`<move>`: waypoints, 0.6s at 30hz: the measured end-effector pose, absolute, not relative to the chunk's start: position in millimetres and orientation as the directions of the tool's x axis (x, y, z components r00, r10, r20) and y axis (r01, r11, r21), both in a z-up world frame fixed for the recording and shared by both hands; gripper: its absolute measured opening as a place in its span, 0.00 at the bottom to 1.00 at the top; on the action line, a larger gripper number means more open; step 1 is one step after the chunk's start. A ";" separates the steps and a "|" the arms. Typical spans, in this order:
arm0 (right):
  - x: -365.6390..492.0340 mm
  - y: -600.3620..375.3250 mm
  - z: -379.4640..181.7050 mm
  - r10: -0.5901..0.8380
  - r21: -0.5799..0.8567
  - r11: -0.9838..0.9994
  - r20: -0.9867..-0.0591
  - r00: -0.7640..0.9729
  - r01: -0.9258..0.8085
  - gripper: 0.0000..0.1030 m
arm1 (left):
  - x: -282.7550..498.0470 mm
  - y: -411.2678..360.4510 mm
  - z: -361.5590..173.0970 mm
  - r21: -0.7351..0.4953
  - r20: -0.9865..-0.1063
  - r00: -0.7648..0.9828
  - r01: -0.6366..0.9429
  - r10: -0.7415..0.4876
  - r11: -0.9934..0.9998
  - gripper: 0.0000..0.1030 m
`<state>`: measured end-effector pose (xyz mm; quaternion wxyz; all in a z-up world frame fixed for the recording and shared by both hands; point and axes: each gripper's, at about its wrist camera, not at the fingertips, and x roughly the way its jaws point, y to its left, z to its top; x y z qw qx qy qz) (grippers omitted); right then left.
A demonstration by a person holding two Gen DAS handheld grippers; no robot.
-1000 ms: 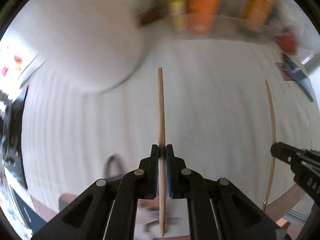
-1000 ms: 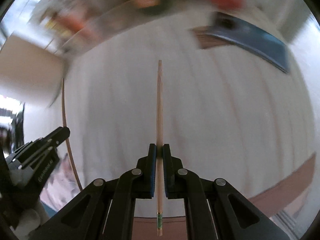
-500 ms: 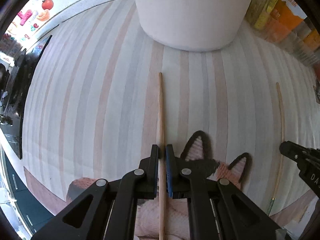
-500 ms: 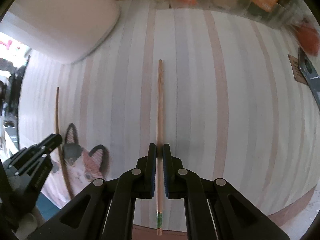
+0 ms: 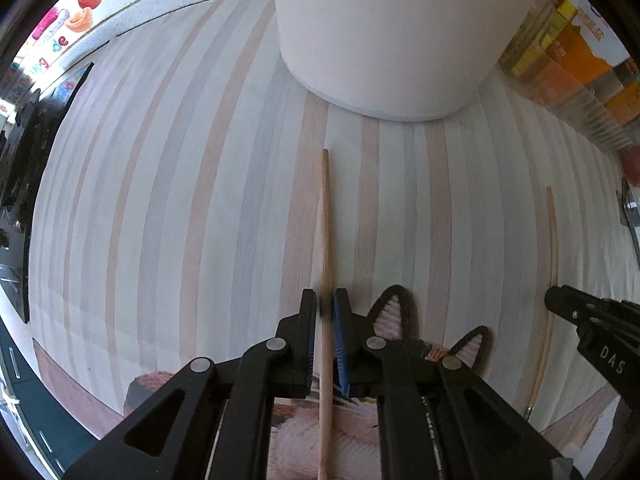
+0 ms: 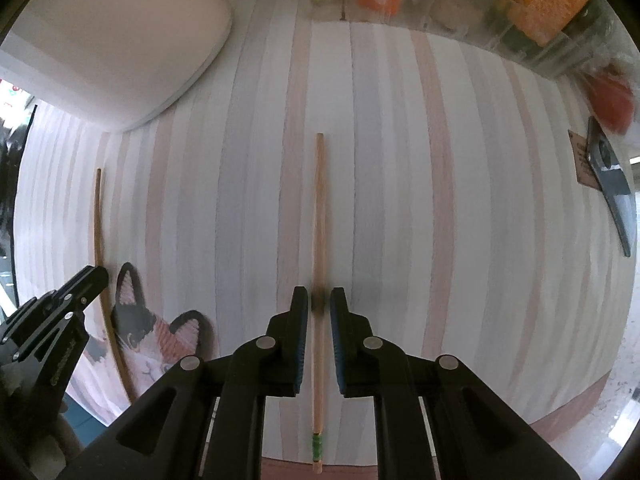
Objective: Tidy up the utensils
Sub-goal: 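Grasp the last wooden chopstick with the left tool while the right tool holds its own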
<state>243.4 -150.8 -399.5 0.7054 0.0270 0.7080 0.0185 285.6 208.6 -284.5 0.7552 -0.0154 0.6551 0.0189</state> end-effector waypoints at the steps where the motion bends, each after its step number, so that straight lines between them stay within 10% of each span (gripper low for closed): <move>1: 245.1 -152.4 -401.2 0.060 0.060 0.998 -0.998 -0.003 0.012 0.12 | 287.0 204.3 -283.4 0.002 -0.990 0.141 -0.051 0.009 0.999 0.08; 18: 266.5 -127.3 -393.9 -0.006 -0.007 1.000 -0.999 0.036 -0.028 0.12 | 312.6 180.2 -285.6 0.074 -0.983 0.170 0.012 0.071 0.997 0.03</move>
